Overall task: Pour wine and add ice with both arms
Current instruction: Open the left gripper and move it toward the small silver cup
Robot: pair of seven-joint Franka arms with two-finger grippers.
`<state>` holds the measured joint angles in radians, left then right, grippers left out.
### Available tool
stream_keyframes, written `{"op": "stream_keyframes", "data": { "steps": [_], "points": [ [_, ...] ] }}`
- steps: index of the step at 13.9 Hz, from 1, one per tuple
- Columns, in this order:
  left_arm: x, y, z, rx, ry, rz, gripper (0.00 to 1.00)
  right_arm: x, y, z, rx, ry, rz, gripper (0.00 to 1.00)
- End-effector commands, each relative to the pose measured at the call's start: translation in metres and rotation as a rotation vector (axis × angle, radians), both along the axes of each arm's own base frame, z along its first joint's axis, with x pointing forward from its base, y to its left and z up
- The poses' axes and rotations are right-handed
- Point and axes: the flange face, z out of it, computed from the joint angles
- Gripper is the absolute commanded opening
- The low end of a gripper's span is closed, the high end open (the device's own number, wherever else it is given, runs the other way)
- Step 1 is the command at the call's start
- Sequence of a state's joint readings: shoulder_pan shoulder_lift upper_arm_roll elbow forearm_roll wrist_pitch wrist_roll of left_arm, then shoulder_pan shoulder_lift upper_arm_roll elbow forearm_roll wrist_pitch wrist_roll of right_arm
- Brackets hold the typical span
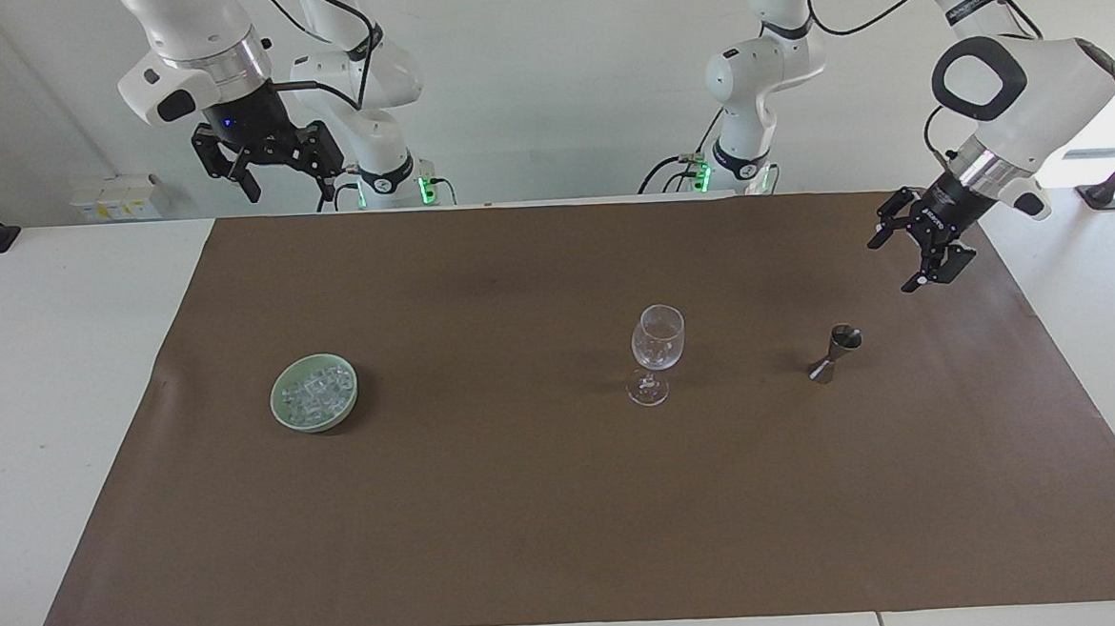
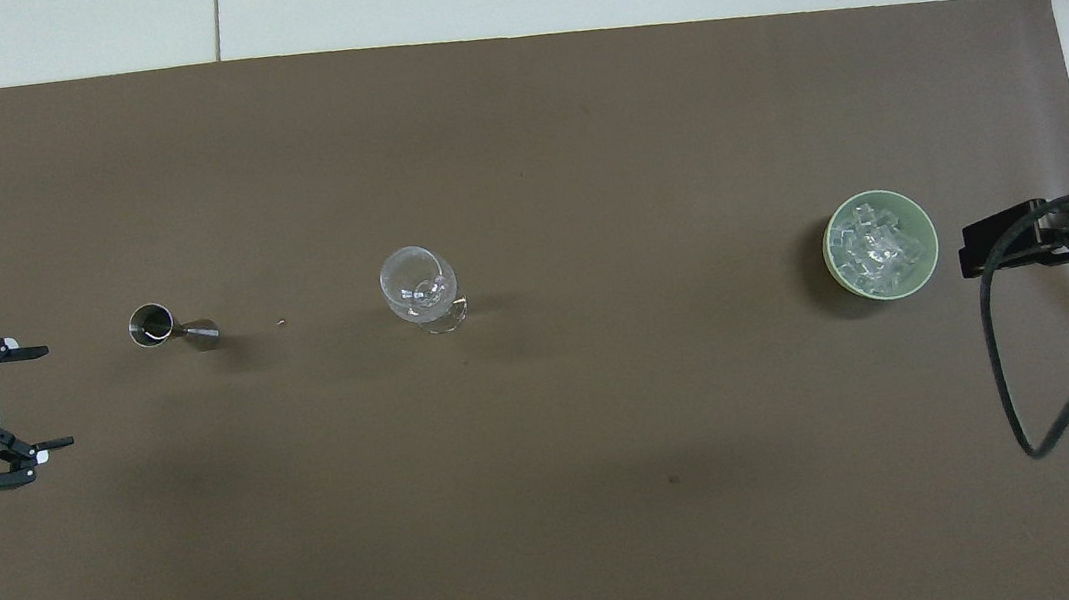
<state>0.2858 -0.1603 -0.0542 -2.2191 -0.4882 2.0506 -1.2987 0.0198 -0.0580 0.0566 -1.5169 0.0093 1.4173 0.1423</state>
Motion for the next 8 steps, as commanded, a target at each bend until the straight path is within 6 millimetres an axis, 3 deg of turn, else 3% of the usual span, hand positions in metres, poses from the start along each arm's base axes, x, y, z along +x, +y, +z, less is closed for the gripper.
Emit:
{"op": "stream_keyframes", "data": {
  "steps": [1,8],
  "points": [
    [-0.016,0.014,-0.027,-0.076,-0.004,0.166,1.00,-0.007,-0.002,0.001,0.013,0.002,-0.015,1.00],
    [-0.035,0.032,-0.076,-0.282,-0.046,0.499,1.00,-0.007,-0.002,0.001,0.013,0.001,-0.017,1.00]
  ]
}}
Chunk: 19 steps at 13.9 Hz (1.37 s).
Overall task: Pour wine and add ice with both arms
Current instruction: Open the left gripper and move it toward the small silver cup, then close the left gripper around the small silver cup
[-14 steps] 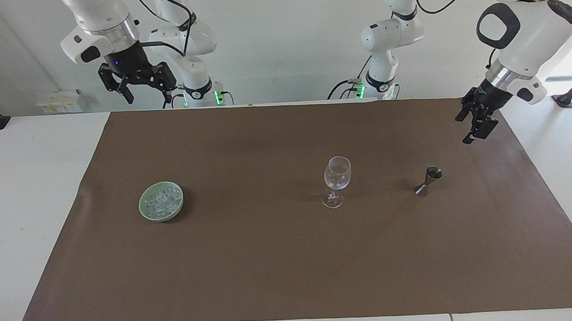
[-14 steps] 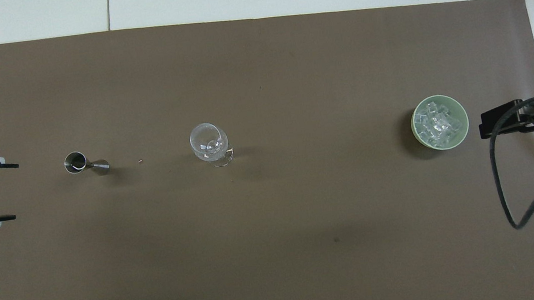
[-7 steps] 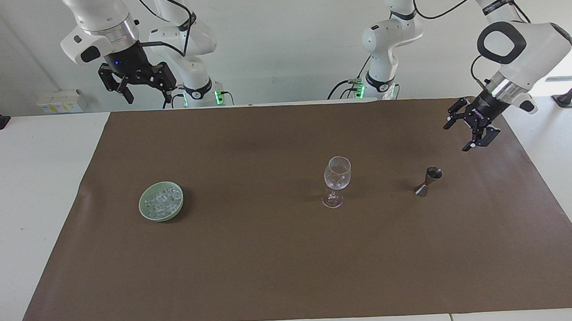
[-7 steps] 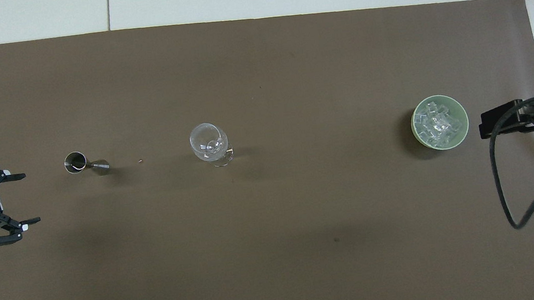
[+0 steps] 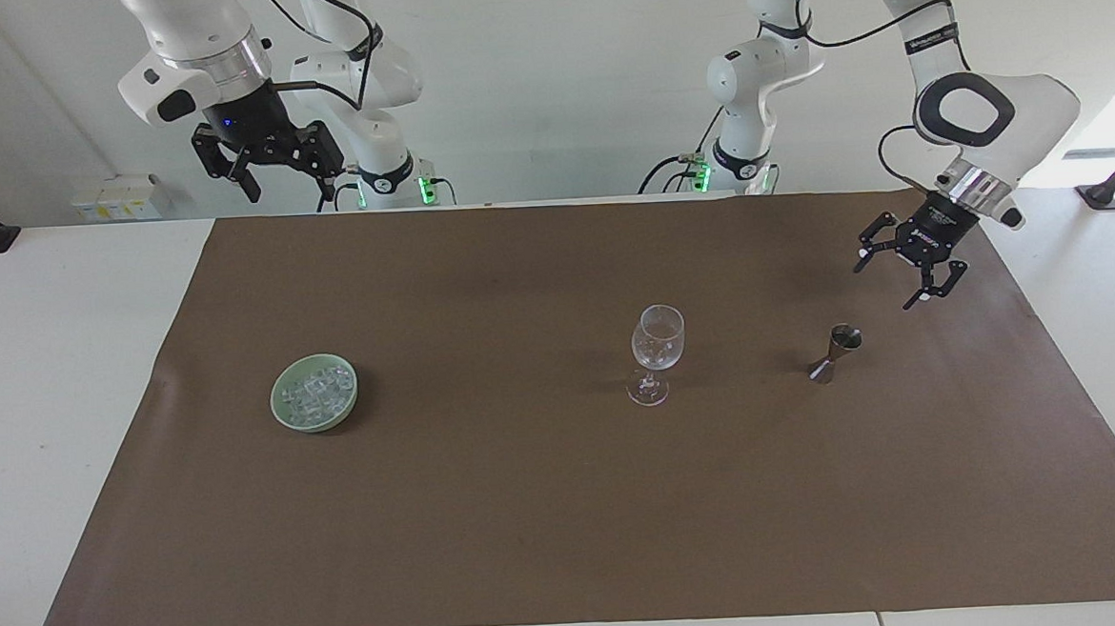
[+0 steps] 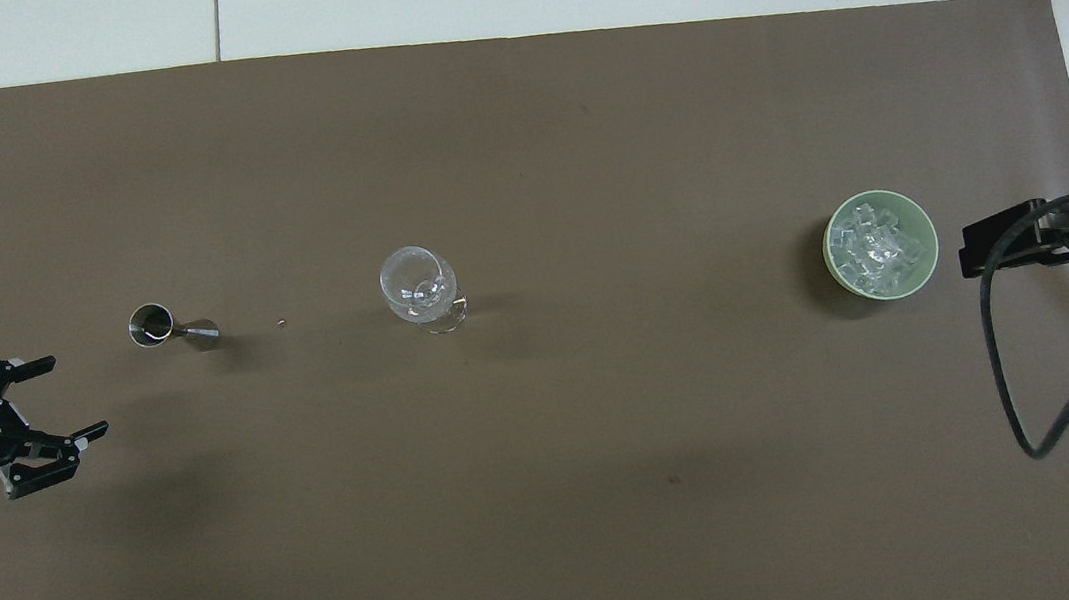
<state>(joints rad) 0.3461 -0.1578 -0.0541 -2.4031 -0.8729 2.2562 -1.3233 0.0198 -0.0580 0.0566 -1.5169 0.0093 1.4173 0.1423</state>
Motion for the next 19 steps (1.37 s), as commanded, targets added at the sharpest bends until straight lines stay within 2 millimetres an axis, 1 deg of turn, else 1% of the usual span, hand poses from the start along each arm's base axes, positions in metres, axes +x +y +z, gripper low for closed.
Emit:
{"op": "stream_keyframes", "data": {
  "steps": [1,4,6,8,9,11,12,16,17,19],
  "points": [
    [-0.005,0.003,-0.018,-0.044,-0.015,0.144,1.00,-0.007,-0.001,0.001,0.013,0.001,-0.014,1.00],
    [-0.002,0.006,-0.035,-0.070,-0.031,0.224,1.00,-0.007,-0.001,0.001,0.013,0.001,-0.014,1.00],
    [0.002,-0.005,-0.043,-0.096,-0.069,0.250,1.00,-0.007,-0.001,0.001,0.013,0.001,-0.014,1.00],
    [0.000,-0.007,-0.057,-0.155,-0.113,0.286,1.00,-0.007,-0.002,0.001,0.013,0.001,-0.015,1.00],
    [-0.007,-0.008,-0.066,-0.161,-0.131,0.284,1.00,-0.007,-0.002,0.001,0.013,0.001,-0.015,1.00],
    [-0.014,-0.019,-0.080,-0.174,-0.167,0.279,1.00,-0.007,-0.001,0.001,0.013,0.001,-0.015,1.00],
    [-0.015,-0.020,-0.088,-0.181,-0.167,0.287,1.00,-0.007,-0.002,0.001,0.013,0.001,-0.015,1.00],
    [-0.012,-0.036,-0.108,-0.197,-0.252,0.288,1.00,-0.007,-0.002,0.001,0.013,0.001,-0.015,1.00],
    [-0.010,-0.043,-0.108,-0.202,-0.260,0.279,1.00,-0.007,-0.002,0.001,0.013,0.001,-0.015,1.00],
    [-0.010,-0.046,-0.113,-0.207,-0.268,0.286,1.00,-0.007,-0.002,0.001,0.013,0.001,-0.015,1.00]
  ]
}}
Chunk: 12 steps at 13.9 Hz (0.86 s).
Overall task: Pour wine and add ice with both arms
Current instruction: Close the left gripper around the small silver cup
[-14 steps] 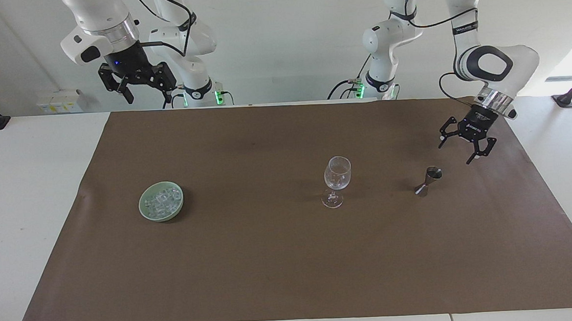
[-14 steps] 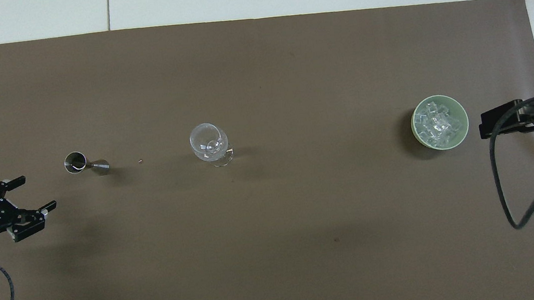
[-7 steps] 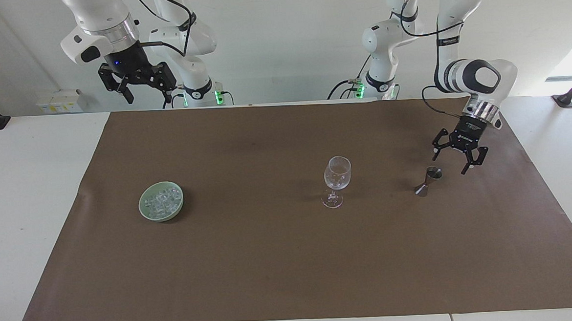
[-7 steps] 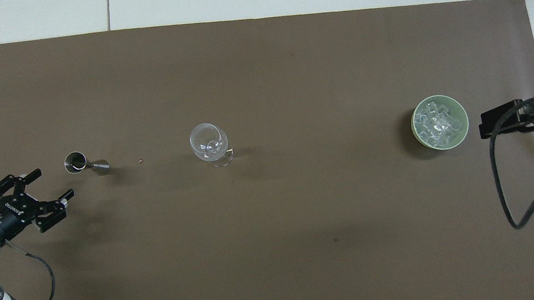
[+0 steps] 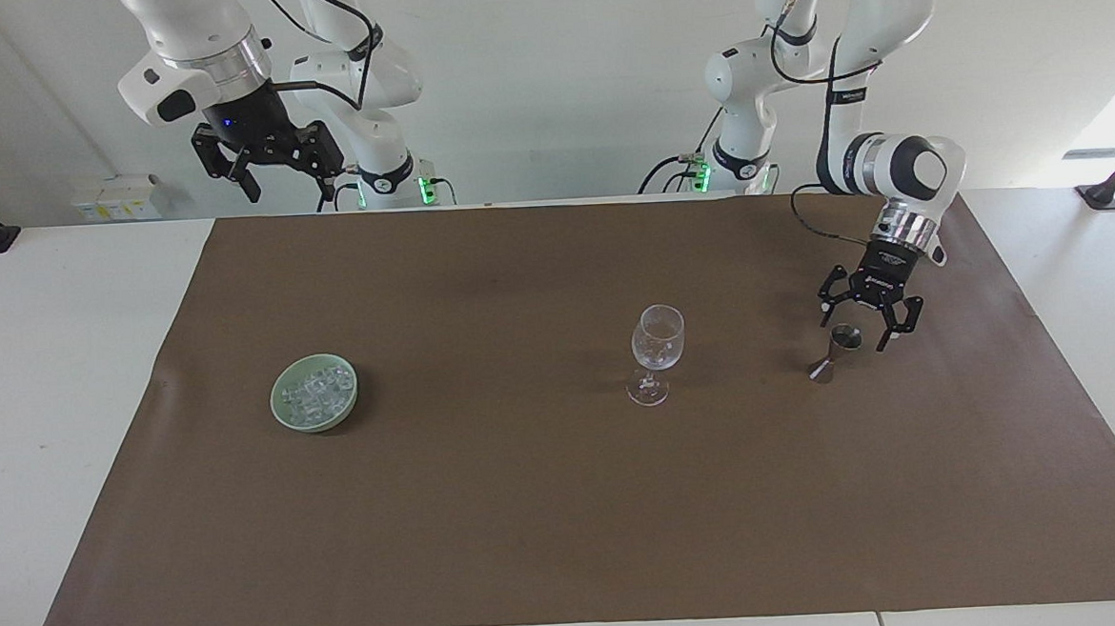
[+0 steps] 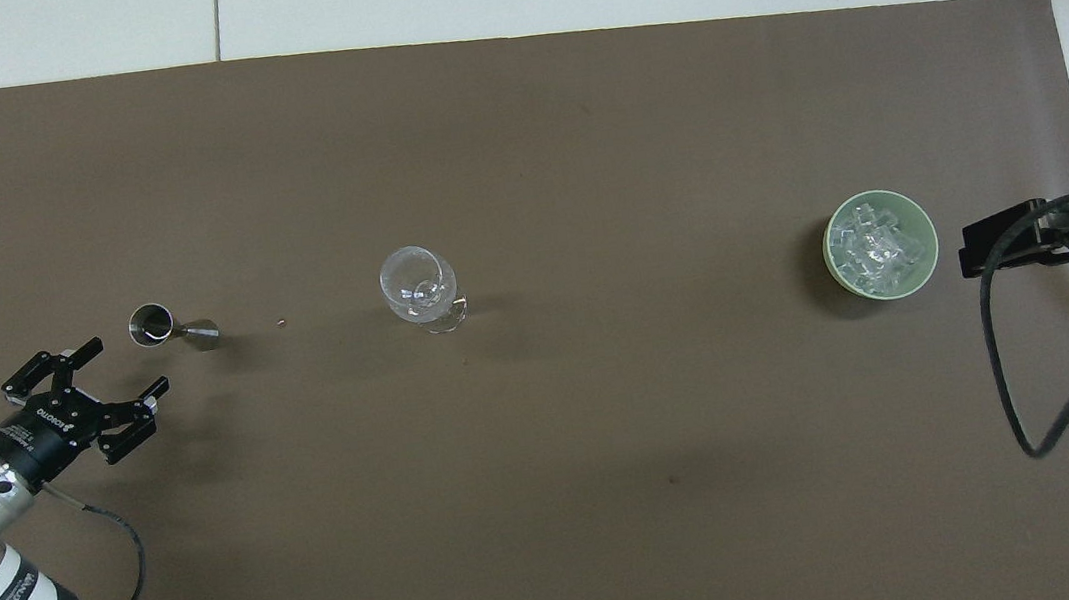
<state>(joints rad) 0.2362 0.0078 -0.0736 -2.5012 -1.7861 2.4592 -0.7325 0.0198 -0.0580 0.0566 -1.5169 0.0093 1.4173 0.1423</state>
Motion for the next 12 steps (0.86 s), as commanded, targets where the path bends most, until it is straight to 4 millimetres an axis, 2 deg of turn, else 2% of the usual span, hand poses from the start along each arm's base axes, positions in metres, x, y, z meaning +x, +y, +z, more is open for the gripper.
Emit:
{"op": "stream_keyframes", "data": {
  "steps": [1,3,6,12],
  "points": [
    [0.000,-0.005,-0.006,0.019,-0.029,0.005,1.00,-0.007,-0.002,0.001,0.013,0.001,-0.015,1.00],
    [0.000,-0.006,-0.017,0.004,-0.021,0.024,1.00,-0.007,-0.002,0.001,0.013,0.001,-0.015,1.00],
    [0.005,-0.020,-0.018,-0.027,-0.036,0.048,1.00,-0.007,-0.002,0.001,0.013,0.001,-0.015,1.00],
    [0.015,-0.029,-0.012,-0.043,-0.058,0.056,1.00,-0.007,-0.001,0.001,0.013,0.001,-0.015,1.00]
  ]
}}
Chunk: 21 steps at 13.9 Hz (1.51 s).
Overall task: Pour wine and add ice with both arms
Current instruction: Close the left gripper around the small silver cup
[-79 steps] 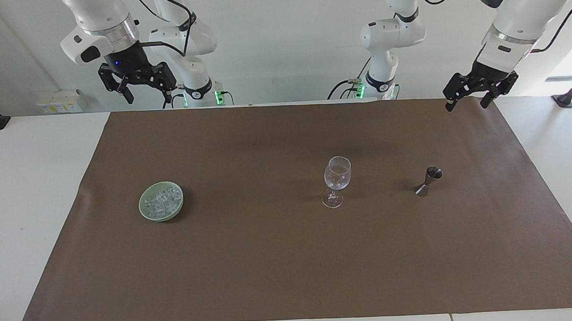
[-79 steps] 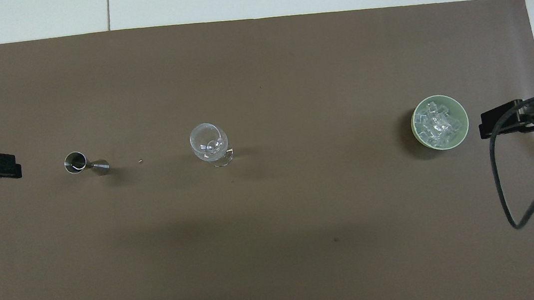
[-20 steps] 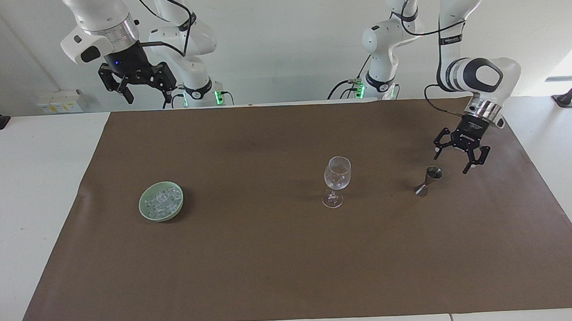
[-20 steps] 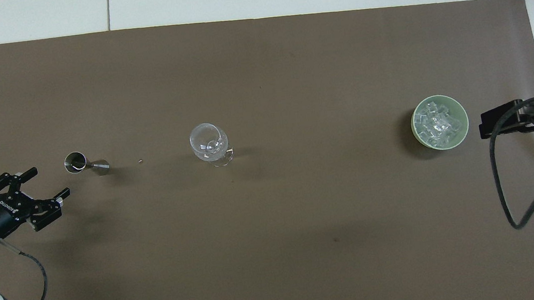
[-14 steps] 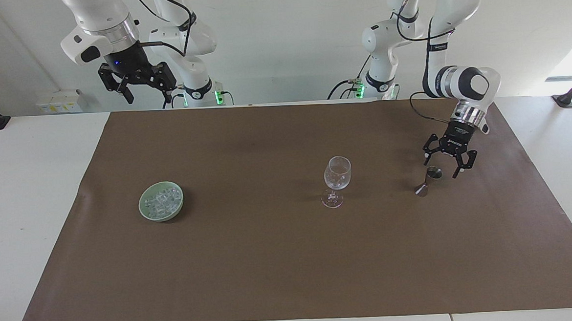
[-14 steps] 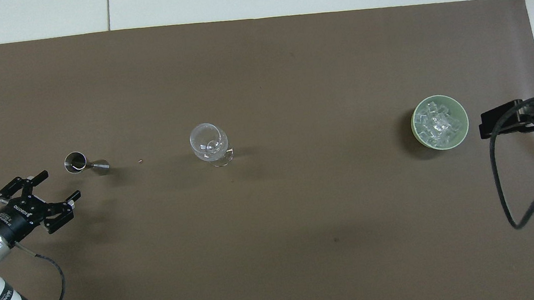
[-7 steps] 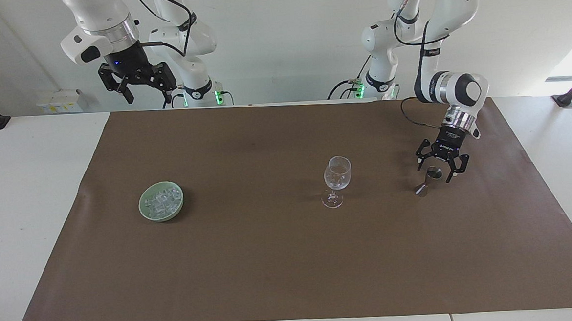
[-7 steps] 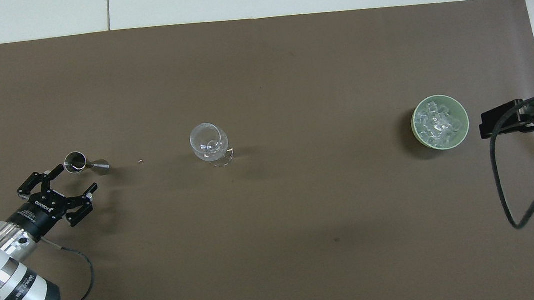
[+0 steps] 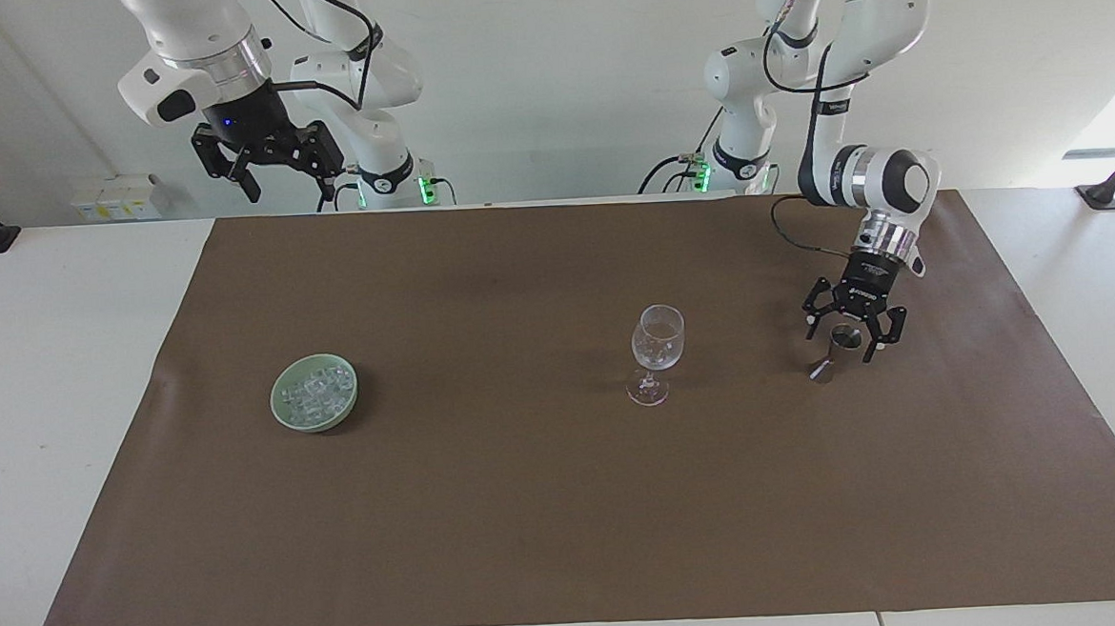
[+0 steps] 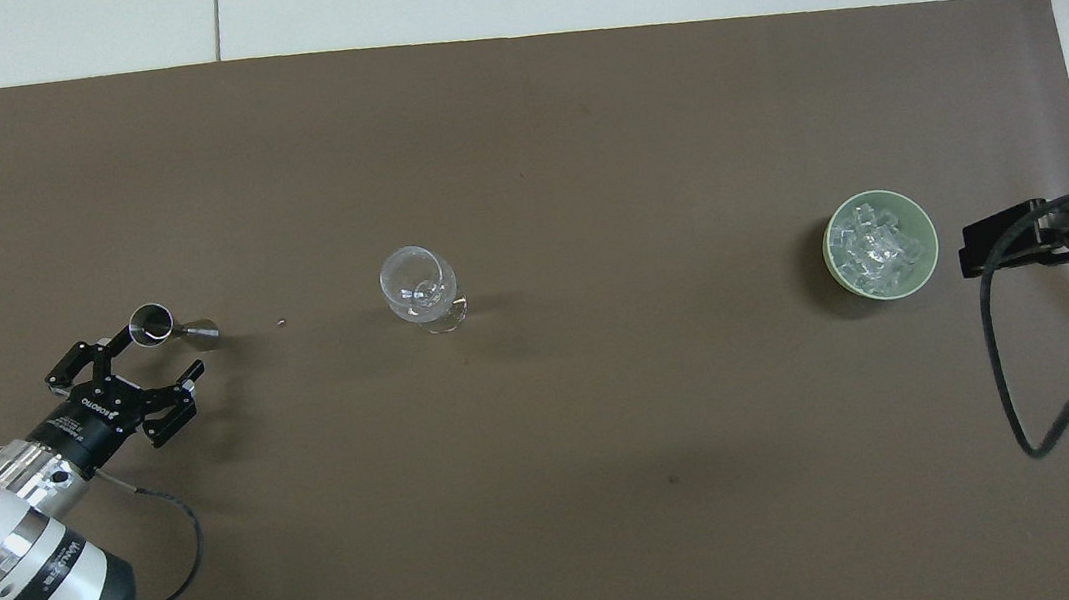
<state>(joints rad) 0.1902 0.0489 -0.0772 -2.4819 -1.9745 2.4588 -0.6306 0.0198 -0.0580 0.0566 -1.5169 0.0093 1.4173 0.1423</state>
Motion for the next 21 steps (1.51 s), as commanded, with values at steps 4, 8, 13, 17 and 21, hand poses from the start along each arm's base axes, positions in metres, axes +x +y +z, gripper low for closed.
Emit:
{"op": "stream_keyframes", "data": {
  "steps": [4,8,13,17,21],
  "points": [
    [0.0100,-0.0089,-0.0053,-0.005,-0.004,0.011,1.00,-0.0071,-0.0019,0.0008,0.013,0.001,-0.015,1.00],
    [0.0144,-0.0093,-0.0061,-0.009,-0.006,0.013,0.82,-0.0071,-0.0019,0.0008,0.013,0.001,-0.015,1.00],
    [0.0152,-0.0101,-0.0055,-0.010,-0.008,0.011,0.54,-0.0071,-0.0019,0.0008,0.013,0.001,-0.015,1.00],
    [0.0151,-0.0094,-0.0055,-0.009,-0.008,0.012,0.41,-0.0071,-0.0019,0.0008,0.013,0.001,-0.015,1.00],
    [0.0161,-0.0097,-0.0065,-0.012,-0.008,0.011,0.00,-0.0071,-0.0019,0.0008,0.013,0.001,-0.017,1.00]
  ]
}}
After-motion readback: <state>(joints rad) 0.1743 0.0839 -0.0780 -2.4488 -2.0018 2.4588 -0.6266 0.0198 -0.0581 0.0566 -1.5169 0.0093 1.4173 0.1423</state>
